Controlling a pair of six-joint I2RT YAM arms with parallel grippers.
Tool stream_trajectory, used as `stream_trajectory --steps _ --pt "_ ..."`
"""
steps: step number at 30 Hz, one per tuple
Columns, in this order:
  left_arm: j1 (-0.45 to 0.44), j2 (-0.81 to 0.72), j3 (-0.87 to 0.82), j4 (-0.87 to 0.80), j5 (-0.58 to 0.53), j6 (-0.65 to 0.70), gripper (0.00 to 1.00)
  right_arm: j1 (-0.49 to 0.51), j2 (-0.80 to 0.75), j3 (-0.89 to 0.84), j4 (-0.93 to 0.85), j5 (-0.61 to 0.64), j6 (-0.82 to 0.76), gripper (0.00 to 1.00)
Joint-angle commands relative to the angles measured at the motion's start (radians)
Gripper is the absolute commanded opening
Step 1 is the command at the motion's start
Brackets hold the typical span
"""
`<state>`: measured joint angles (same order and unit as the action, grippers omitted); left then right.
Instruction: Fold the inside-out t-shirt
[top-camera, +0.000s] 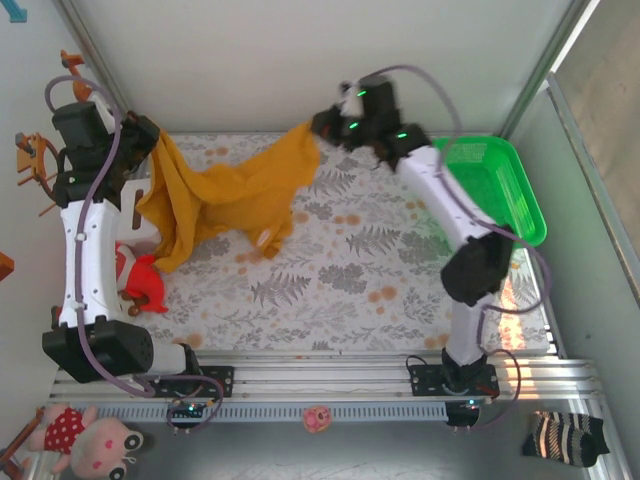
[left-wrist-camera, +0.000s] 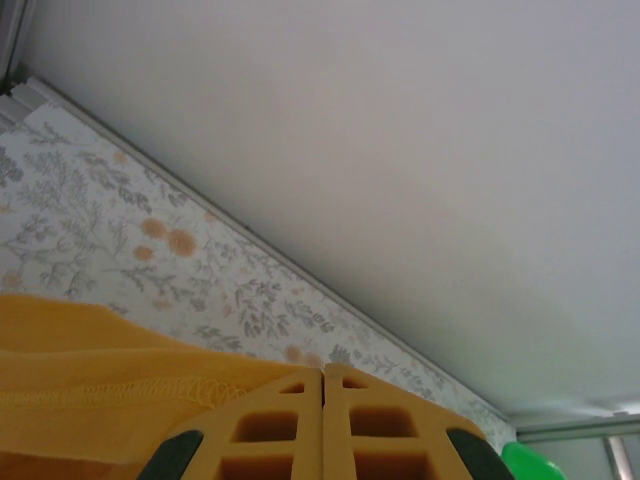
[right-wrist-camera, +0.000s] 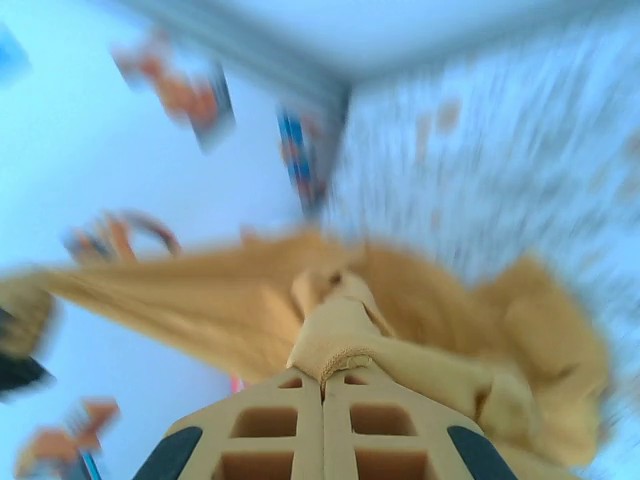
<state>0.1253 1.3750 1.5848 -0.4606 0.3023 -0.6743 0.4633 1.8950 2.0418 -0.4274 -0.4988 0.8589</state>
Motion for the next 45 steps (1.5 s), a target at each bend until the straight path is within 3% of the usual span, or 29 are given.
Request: stream_trajectory --steps 1,8,19,26,38,42,45 --pt "0.007 0.005 0.060 0.095 0.054 -0.051 0.00 -0.111 -0.132 0.031 -0.011 -0.012 0.002 0.00" --pt "0.001 0.025 0.087 0.232 0.163 -0.168 0.00 -0.276 -0.256 0.049 -0.036 -0.052 0.016 0.00" --pt "0.000 -0.062 0.125 0.279 0.212 -0.247 0.00 -0.448 -0.463 0.079 -0.036 -0.087 0.069 0.00" --pt "-0.006 -0.068 0.159 0.239 0.173 -0.243 0.00 -0.467 -0.531 0.028 -0.057 -0.059 0.064 0.00" --pt "-0.029 0.209 0.140 0.190 0.137 -0.176 0.00 -0.467 -0.350 -0.200 0.083 -0.081 0.078 0.00" --pt "-0.046 0.395 0.272 0.165 0.133 -0.179 0.00 -0.465 -0.189 -0.151 0.193 -0.136 0.125 0.00" --pt "-0.052 0.546 0.535 0.059 0.138 -0.197 0.00 -0.453 -0.057 0.020 0.227 -0.187 0.187 0.00"
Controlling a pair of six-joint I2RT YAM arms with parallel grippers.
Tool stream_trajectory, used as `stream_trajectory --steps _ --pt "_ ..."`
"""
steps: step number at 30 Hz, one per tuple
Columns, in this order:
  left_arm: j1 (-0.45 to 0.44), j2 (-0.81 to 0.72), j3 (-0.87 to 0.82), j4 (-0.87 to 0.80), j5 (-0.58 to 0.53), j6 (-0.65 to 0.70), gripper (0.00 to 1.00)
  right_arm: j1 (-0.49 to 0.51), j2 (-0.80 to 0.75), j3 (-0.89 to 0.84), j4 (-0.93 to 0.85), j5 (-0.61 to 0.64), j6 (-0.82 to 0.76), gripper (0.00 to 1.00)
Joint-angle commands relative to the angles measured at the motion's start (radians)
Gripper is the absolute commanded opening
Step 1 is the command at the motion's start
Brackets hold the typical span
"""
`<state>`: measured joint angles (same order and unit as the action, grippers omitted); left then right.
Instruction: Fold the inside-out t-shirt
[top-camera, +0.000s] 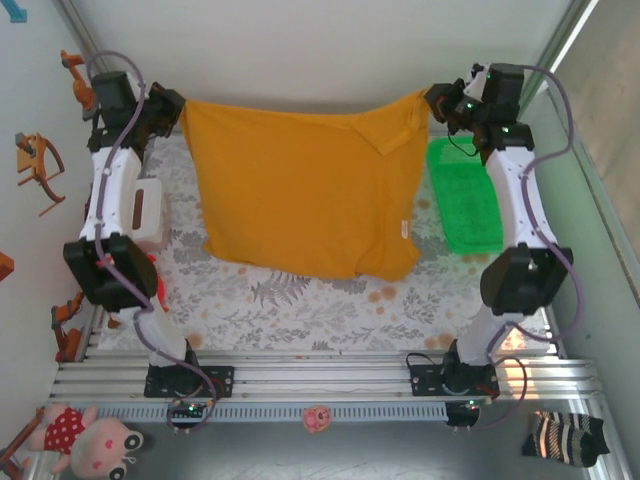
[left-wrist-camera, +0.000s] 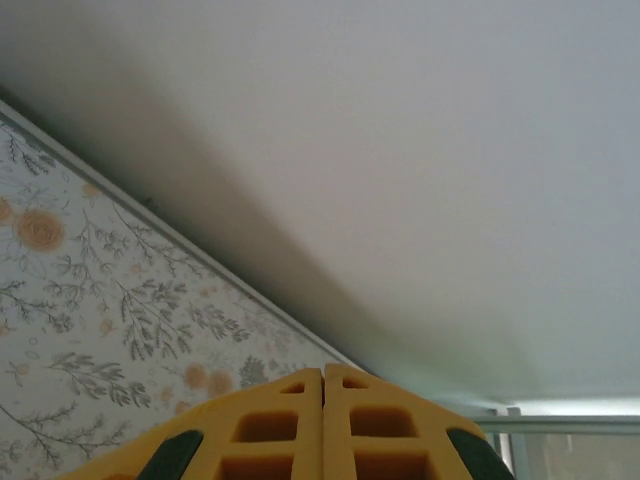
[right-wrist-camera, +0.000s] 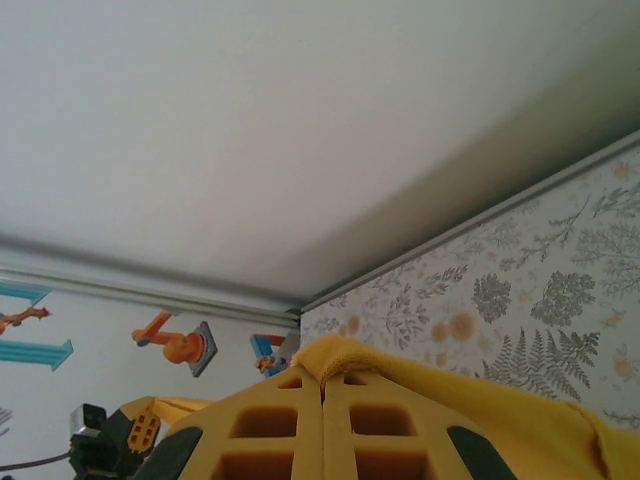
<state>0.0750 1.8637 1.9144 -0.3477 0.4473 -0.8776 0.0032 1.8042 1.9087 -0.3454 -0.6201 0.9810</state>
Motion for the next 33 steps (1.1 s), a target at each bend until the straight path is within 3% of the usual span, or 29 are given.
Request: stream_trajectory --steps 1,5,7,11,17,21,24,27,33 --pt "-0.006 0.106 0.339 -0.107 -0.017 0.008 0.00 0.013 0.073 0.256 0.138 -0.065 0.075 0.00" --pt "-0.014 0.300 0.917 -0.273 -0.055 -0.026 0.00 0.002 0.245 0.781 0.006 -0.031 0.098 0.00" --pt "0.015 0.298 0.943 -0.209 -0.031 -0.116 0.00 -0.023 0.266 0.830 0.102 -0.032 0.208 0.00" --pt "0.042 0.114 0.610 -0.098 -0.020 -0.094 0.00 -0.035 0.120 0.526 0.222 -0.041 0.219 0.00" --pt "0.043 -0.176 -0.021 0.027 0.027 -0.004 0.00 -0.030 -0.202 -0.172 0.360 -0.057 0.147 0.00" --pt "0.040 -0.370 -0.497 0.112 0.034 0.043 0.00 -0.019 -0.393 -0.640 0.343 -0.019 0.065 0.00" --pt "0.028 -0.460 -0.756 0.096 0.020 0.090 0.00 -0.002 -0.502 -0.945 0.333 0.055 0.044 0.00" --pt "-0.004 -0.539 -0.961 0.063 -0.030 0.121 0.00 0.034 -0.568 -1.147 0.265 0.125 0.011 0.00" --pt "-0.088 -0.624 -1.186 -0.055 -0.153 0.157 0.00 0.130 -0.583 -1.291 0.073 0.254 -0.042 0.00"
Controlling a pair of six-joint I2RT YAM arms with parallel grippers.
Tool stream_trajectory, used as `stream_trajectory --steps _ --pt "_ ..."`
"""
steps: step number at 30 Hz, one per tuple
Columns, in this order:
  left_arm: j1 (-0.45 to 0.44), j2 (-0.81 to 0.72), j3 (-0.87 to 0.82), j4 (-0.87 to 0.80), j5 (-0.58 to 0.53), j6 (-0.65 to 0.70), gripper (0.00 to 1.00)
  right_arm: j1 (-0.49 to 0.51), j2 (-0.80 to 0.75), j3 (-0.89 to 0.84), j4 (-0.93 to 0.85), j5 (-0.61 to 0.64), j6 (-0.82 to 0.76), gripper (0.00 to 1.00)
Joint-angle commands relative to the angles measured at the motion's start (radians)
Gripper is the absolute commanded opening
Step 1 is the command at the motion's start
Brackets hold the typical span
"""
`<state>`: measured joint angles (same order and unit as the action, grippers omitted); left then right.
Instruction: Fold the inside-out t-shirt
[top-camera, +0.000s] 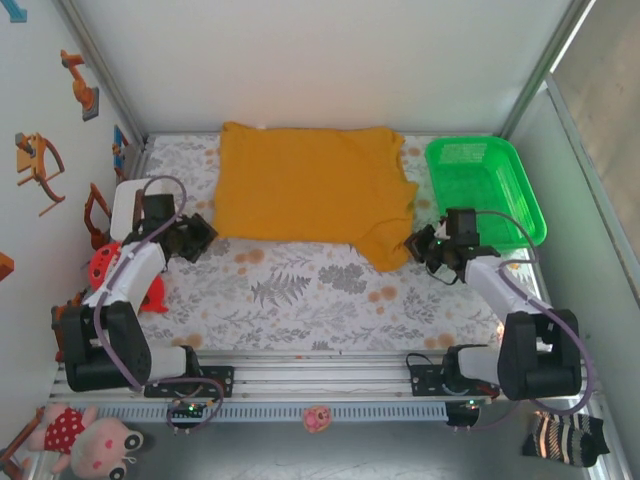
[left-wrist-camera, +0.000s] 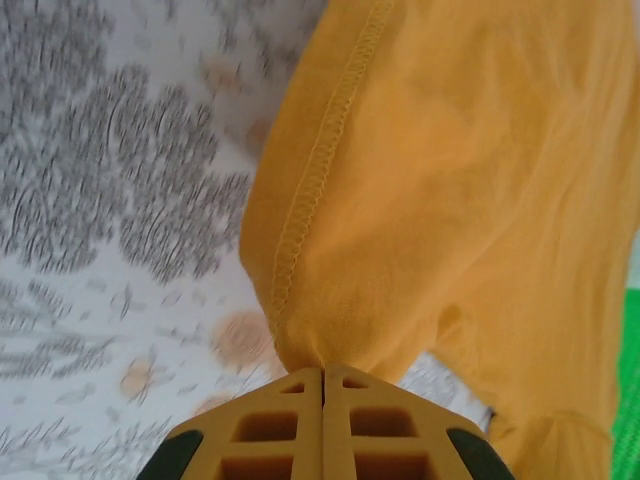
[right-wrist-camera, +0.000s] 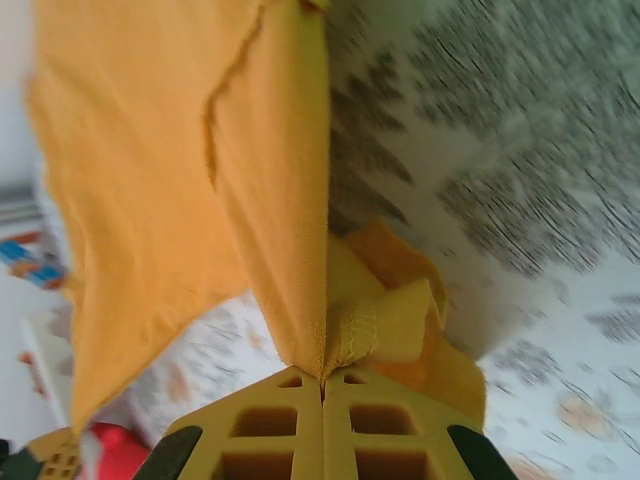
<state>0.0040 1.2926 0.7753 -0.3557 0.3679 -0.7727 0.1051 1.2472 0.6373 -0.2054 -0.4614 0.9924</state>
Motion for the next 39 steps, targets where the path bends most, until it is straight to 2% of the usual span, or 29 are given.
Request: stream_trajectory --steps 1,11,19,20,21,22,23,25,26,30,34,36,39 --pt "-0.020 -0.064 -0.069 -0.059 -0.082 0.050 0.00 0.033 -0.028 -0.034 -0.077 0.100 -0.053 0.00" --pt "-0.032 -0.279 -0.168 -0.275 -0.196 0.027 0.00 0.048 -0.174 -0.016 -0.349 0.189 -0.087 0.00" --pt "-0.033 -0.416 -0.208 -0.373 -0.200 -0.003 0.00 0.047 -0.300 0.035 -0.539 0.262 -0.092 0.00" --pt "-0.033 -0.423 -0.204 -0.384 -0.200 0.001 0.07 0.047 -0.305 0.039 -0.553 0.263 -0.092 0.00" --pt "-0.033 -0.426 -0.198 -0.394 -0.202 0.005 0.21 0.048 -0.306 0.044 -0.565 0.268 -0.092 0.00" --pt "-0.033 -0.427 -0.188 -0.401 -0.201 0.008 0.41 0.048 -0.306 0.055 -0.583 0.277 -0.093 0.05" --pt "-0.033 -0.425 -0.172 -0.407 -0.200 0.009 0.58 0.048 -0.306 0.066 -0.599 0.288 -0.093 0.16" --pt "-0.033 -0.417 -0.127 -0.418 -0.209 0.015 0.75 0.048 -0.308 0.096 -0.631 0.315 -0.094 0.32" --pt "-0.032 -0.408 -0.093 -0.420 -0.220 0.026 0.81 0.048 -0.311 0.117 -0.641 0.328 -0.094 0.33" --pt "-0.029 -0.315 0.049 -0.409 -0.220 0.089 0.88 0.048 -0.297 0.209 -0.674 0.348 -0.113 0.38" --pt "-0.029 -0.120 0.205 -0.320 -0.178 0.163 0.91 0.055 -0.218 0.262 -0.588 0.278 -0.147 0.38" --pt "-0.029 0.009 0.292 -0.255 -0.137 0.205 0.91 0.087 -0.147 0.288 -0.529 0.252 -0.150 0.38" --pt "-0.029 0.214 0.435 -0.157 -0.093 0.270 0.90 0.182 -0.017 0.348 -0.470 0.290 -0.157 0.38"
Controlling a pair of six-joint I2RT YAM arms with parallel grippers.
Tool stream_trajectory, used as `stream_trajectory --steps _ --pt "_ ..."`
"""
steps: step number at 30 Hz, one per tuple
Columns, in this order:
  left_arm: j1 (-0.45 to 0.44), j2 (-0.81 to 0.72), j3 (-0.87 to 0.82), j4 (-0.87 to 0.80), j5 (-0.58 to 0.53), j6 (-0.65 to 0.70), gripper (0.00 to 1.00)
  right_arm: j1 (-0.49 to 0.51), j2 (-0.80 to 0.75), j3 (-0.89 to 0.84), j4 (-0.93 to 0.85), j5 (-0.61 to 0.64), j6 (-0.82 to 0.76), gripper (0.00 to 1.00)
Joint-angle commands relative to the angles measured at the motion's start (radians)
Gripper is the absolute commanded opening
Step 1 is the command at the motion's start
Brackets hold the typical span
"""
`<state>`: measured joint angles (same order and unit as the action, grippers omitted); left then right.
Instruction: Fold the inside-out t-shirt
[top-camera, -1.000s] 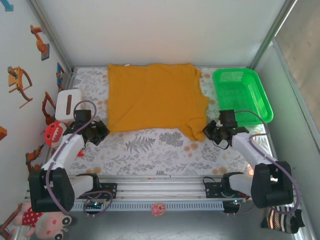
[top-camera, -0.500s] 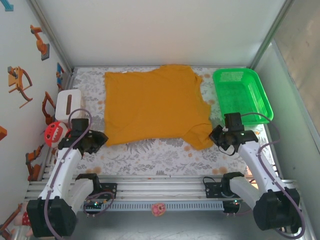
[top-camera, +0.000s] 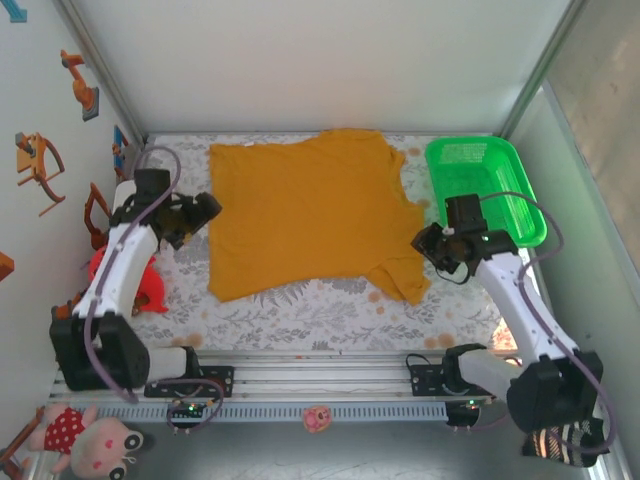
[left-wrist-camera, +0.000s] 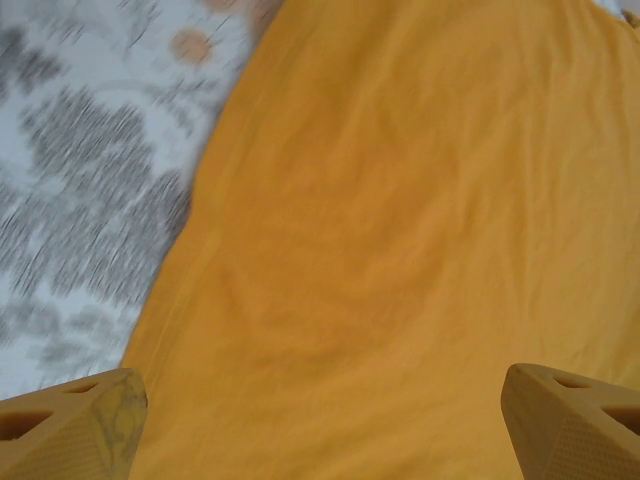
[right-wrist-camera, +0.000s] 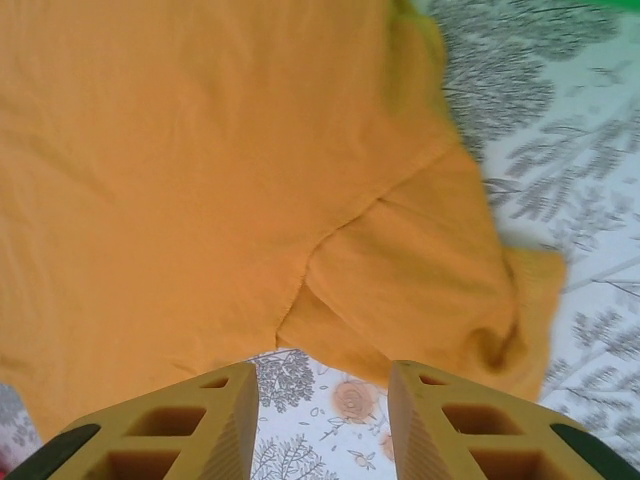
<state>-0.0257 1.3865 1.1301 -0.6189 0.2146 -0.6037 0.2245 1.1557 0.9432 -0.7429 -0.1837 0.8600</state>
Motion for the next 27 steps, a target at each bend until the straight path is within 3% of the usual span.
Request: stream_trajectory --steps 1,7,13,20,27 --pt "0.003 0.187 0.129 0.140 0.076 0.113 0.89 0.088 0.117 0.053 0.091 0.028 -0.020 0.38" --pt "-0.003 0.548 0.489 0.177 0.192 0.126 0.84 0.143 0.307 0.050 0.217 0.079 0.059 0.36" --pt "-0.024 0.774 0.701 0.170 0.240 0.083 0.82 0.154 0.420 0.032 0.269 0.099 0.093 0.35" --pt "-0.029 0.893 0.756 0.121 0.219 0.064 0.81 0.154 0.490 0.026 0.284 0.123 0.120 0.35" --pt "-0.021 0.908 0.682 0.081 0.152 0.029 0.79 0.153 0.569 0.059 0.265 0.130 0.124 0.35"
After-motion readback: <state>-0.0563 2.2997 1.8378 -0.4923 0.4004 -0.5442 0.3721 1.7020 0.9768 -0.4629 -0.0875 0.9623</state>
